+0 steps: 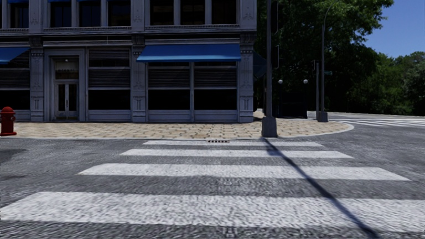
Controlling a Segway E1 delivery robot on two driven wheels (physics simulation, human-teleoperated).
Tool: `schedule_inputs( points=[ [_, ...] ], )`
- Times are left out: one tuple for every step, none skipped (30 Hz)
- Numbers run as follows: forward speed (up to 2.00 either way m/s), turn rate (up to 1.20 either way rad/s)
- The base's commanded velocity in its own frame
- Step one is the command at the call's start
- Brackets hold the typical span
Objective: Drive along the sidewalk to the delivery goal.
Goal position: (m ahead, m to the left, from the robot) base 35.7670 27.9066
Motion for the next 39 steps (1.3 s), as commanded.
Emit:
schedule_inputs(
  points=[
    [2.00, 0.00],
    [2.00, 0.00],
    [2.00, 0.00],
    [2.00, 0.00],
    [2.00, 0.00],
    [2.00, 0.00],
    [2.00, 0.00],
    [2.00, 0.00],
    [2.00, 0.00],
    [2.00, 0.00],
    [2.00, 0.00],
    [2.00, 0.00],
    [2.00, 0.00],
    [2.00, 0.00],
    [2.00, 0.00],
    [2.00, 0.00],
    [2.00, 0.00],
    [2.00, 0.00],
    [2.00, 0.00],
    [2.00, 0.00],
    [2.00, 0.00],
    [2.00, 0.00],
    [2.00, 0.00],
    [2.00, 0.00],
    [2.00, 0.00],
    [2.00, 0.00],
    [2.00, 0.00],
    [2.00, 0.00],
    [2.00, 0.00],
    [2.00, 0.00],
    [2.00, 0.00],
    [2.00, 0.00],
    [2.00, 0.00],
    [2.00, 0.00],
    [2.00, 0.00],
    [2.00, 0.00],
    [2.00, 0.00],
    [2.00, 0.00],
    [2.00, 0.00]
  ],
)
